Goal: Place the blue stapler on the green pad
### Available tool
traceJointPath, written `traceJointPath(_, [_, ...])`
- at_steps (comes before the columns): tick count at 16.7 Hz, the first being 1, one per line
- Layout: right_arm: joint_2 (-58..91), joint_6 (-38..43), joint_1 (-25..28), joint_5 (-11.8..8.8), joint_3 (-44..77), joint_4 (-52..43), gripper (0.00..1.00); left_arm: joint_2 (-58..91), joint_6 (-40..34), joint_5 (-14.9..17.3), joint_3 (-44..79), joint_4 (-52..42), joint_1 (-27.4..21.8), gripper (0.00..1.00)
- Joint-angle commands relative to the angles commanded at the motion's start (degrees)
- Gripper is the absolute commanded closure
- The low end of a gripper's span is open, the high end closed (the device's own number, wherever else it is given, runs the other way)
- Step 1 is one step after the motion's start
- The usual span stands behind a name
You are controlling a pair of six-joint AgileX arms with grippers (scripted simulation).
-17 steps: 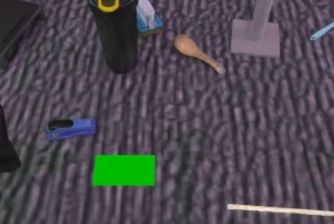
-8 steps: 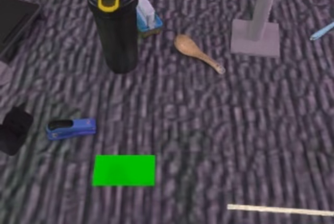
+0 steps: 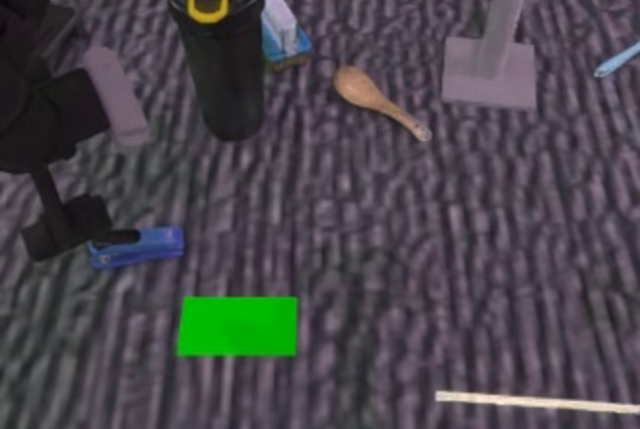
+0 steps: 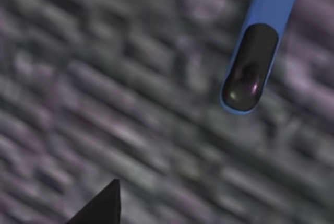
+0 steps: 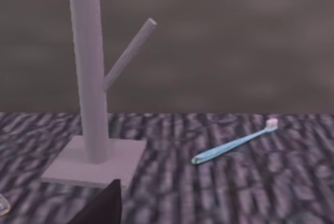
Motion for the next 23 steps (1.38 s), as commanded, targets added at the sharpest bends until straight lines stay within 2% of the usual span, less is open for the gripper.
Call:
traceJointPath(6, [0.0,0.0,0.0,0.0,0.0,0.0,0.00,17.6,10.6,0.2,14.6,-10.0,-2.1,0.00])
traceJointPath(13, [0.0,0.0,0.0,0.0,0.0,0.0,0.00,19.0,11.5,0.3,15.8,-10.5,-2.0,0.00])
traceJointPath(16, [0.0,0.0,0.0,0.0,0.0,0.0,0.00,20.5,11.7,0.3,13.2,-6.6,-2.2,0.00])
traceJointPath(23, [0.0,0.0,0.0,0.0,0.0,0.0,0.00,27.0,11.8,0.3,4.0,9.4,-2.1,0.00])
